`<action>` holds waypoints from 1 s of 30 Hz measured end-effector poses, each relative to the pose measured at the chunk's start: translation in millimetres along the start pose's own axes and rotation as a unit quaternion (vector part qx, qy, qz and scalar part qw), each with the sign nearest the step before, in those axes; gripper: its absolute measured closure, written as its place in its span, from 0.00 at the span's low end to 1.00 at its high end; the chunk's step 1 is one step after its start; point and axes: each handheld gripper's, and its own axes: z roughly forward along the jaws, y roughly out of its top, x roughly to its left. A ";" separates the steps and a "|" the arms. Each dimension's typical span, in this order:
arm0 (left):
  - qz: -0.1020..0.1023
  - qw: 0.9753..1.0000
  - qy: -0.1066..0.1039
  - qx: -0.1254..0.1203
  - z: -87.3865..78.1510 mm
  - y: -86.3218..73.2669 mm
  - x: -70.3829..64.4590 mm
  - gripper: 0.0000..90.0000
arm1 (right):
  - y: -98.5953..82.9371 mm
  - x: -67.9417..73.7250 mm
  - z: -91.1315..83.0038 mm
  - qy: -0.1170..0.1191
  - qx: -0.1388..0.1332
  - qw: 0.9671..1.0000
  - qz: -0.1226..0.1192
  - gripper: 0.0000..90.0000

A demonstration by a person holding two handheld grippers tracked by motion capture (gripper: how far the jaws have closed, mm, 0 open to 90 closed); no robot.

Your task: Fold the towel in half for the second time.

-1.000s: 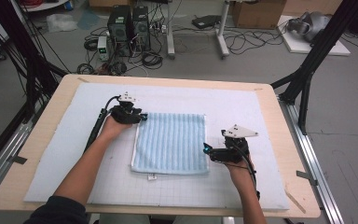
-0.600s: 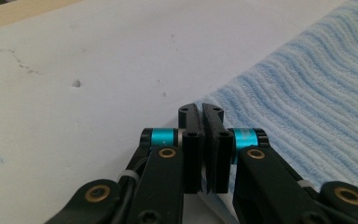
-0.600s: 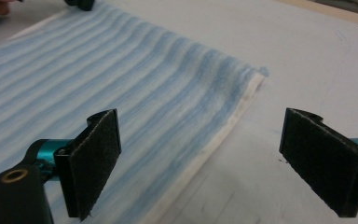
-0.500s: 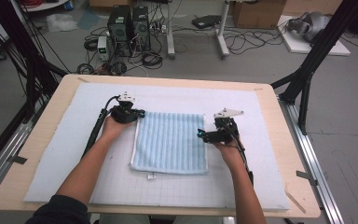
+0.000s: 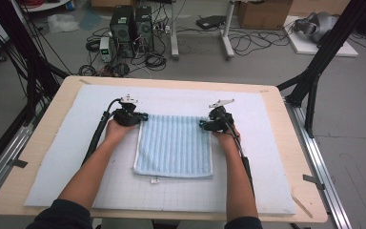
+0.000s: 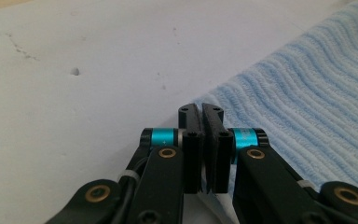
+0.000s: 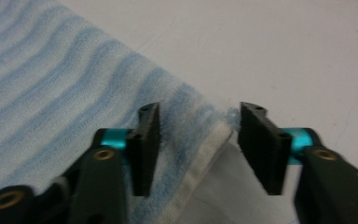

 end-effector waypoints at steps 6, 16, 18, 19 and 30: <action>0.021 0.998 0.048 -0.043 -5.2 7.4 -8.2 0.97 | 10.8 16.5 -0.3 -0.052 -0.003 0.996 -0.072 0.95; 0.000 0.992 0.019 -0.127 -20.8 14.4 -8.9 0.97 | 19.4 12.7 -26.4 -0.076 -0.087 0.993 -0.035 0.95; 0.000 0.992 0.009 -0.129 -25.3 12.9 -8.2 0.97 | 19.6 14.5 -32.6 -0.066 -0.094 0.992 -0.044 0.94; -0.003 0.992 0.000 -0.128 -27.2 12.5 -8.0 0.97 | 19.3 15.4 -35.2 -0.064 -0.096 0.992 -0.047 0.94; 0.026 0.990 -0.024 -0.139 -55.1 7.8 -21.1 0.96 | 9.5 26.1 -72.0 -0.014 -0.146 0.988 -0.043 0.94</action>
